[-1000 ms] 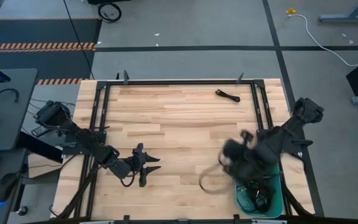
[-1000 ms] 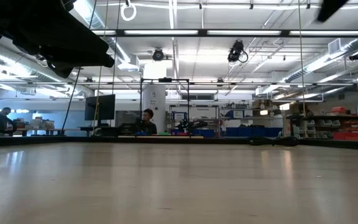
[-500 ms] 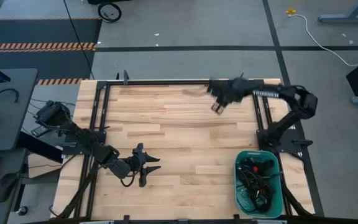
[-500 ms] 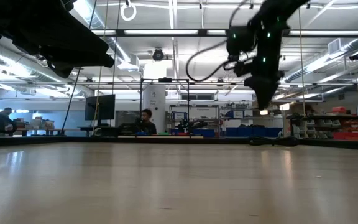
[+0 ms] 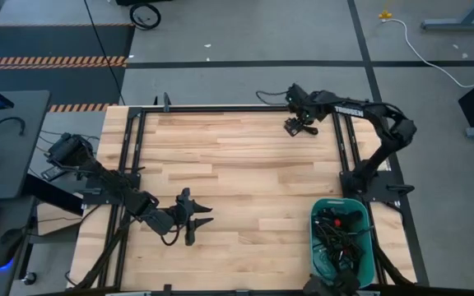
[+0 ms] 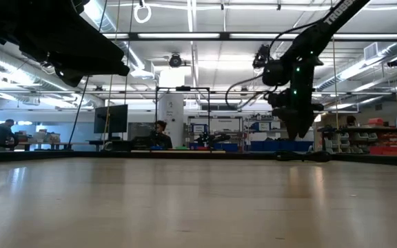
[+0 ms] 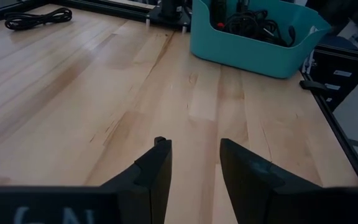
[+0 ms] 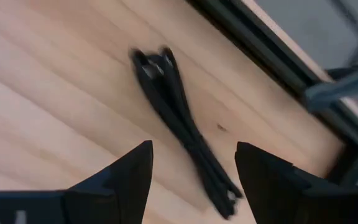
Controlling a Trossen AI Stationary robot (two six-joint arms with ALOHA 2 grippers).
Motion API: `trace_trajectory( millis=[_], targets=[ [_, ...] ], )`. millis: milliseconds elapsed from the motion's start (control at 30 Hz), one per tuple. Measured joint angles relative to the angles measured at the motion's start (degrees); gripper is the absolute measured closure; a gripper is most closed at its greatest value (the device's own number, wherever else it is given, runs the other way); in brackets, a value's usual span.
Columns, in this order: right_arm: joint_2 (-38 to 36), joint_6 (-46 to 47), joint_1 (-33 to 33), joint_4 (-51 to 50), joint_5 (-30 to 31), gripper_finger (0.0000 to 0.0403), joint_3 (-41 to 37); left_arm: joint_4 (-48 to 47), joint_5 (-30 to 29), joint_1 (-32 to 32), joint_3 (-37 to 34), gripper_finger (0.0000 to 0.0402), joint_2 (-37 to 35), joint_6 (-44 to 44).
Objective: Pick and place USB-C Cables
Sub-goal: Put the black charger cable into the blue bin
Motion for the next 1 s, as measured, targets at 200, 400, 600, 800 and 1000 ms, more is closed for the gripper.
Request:
trace_trajectory(
  millis=[200, 400, 600, 800, 1000],
  targets=[
    [2.8, -3.5, 2.8, -3.1, 4.5, 0.0171, 2.7, 0.1, 0.0, 0.0, 0.0, 0.0260, 0.0, 0.0],
    [2.8, -5.0, 5.1, -2.6, 4.1, 0.0188, 7.8, 0.3, 0.0, 0.0, 0.0, 0.0260, -0.1, 0.0],
    [8.0, -5.0, 6.3, -8.0, 4.0, 0.0211, 15.9, 0.5, 0.0, 0.0, 0.0, 0.0262, -0.1, 0.0],
    [21.8, -5.5, 6.3, -18.2, 4.6, 0.0205, 29.0, 0.5, 1.1, 0.0, 0.0, 0.0271, -0.1, 0.0],
    [33.1, -6.8, 6.6, -31.4, 9.5, 0.0197, 41.8, 0.5, 1.3, 0.0, 0.0, 0.0276, -0.1, 0.0]
  ],
)
